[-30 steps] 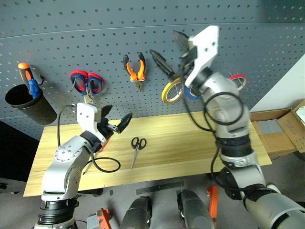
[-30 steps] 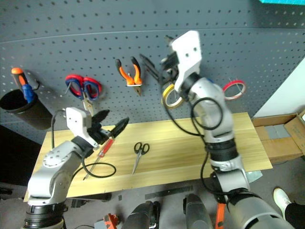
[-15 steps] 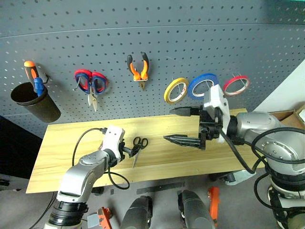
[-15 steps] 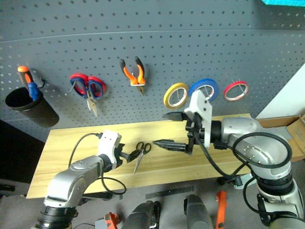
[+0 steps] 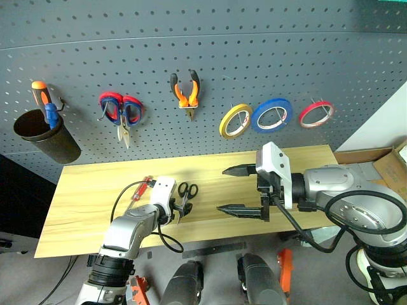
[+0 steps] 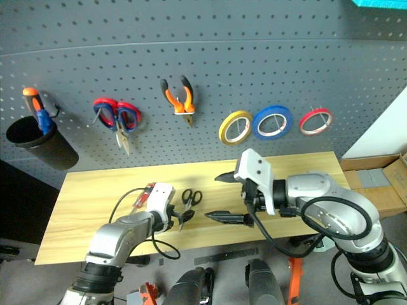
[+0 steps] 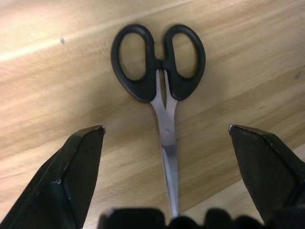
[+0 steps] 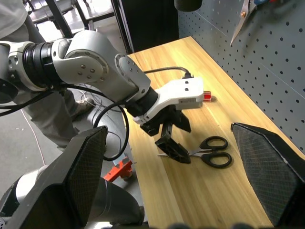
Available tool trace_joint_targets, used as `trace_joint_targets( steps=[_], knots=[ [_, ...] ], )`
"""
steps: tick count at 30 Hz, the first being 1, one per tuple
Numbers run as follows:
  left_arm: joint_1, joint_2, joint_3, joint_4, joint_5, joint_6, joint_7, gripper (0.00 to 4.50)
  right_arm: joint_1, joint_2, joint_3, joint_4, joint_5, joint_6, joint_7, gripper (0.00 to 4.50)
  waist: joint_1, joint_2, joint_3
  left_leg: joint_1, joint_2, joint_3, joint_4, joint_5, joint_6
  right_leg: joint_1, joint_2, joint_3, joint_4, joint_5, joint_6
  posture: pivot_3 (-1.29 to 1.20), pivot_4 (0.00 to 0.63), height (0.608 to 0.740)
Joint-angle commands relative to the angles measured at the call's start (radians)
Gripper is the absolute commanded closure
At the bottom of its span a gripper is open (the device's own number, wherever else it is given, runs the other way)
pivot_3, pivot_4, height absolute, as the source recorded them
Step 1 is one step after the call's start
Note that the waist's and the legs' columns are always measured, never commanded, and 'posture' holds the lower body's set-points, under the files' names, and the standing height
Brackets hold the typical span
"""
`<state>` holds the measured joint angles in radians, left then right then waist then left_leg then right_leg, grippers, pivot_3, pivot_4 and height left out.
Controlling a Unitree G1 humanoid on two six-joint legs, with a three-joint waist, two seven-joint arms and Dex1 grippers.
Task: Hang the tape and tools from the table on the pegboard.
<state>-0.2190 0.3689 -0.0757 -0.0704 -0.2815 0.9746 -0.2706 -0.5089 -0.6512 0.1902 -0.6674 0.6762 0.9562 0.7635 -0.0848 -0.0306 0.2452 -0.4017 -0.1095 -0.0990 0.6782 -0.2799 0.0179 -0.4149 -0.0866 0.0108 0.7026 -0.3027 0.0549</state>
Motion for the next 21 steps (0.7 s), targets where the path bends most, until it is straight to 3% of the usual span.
trace_joint_targets(
  steps=[1, 20, 21],
  knots=[
    [-0.005, -0.001, -0.005, 0.002, 0.018, 0.001, -0.007, 0.00, 0.012, -0.015, 0.002, -0.053, 0.004, -0.012, -0.001, 0.02, 0.000, 0.000, 0.000, 0.000, 0.000, 0.000, 0.000, 0.000, 0.000, 0.000, 0.000, 0.000, -0.001, 0.000, 0.000, -0.20, 0.259, 0.740],
    [-0.076, -0.076, -0.008, 0.134, 0.066, 0.021, 0.013, 0.00, 0.037, -0.045, 0.055, -0.076, -0.028, -0.047, 0.010, 0.02, 0.001, 0.000, 0.000, 0.002, 0.000, -0.003, -0.001, -0.002, 0.002, 0.007, -0.001, -0.004, -0.007, 0.000, 0.001, -0.22, 0.268, 0.740],
    [-0.076, -0.077, -0.004, 0.136, 0.067, 0.023, 0.015, 0.18, 0.036, -0.046, 0.055, -0.076, -0.030, -0.048, 0.011, 0.00, 0.001, 0.000, 0.000, 0.002, 0.000, -0.003, -0.001, -0.002, 0.002, 0.007, -0.001, -0.004, -0.007, 0.000, 0.001, -0.22, 0.268, 0.740]
  ],
)
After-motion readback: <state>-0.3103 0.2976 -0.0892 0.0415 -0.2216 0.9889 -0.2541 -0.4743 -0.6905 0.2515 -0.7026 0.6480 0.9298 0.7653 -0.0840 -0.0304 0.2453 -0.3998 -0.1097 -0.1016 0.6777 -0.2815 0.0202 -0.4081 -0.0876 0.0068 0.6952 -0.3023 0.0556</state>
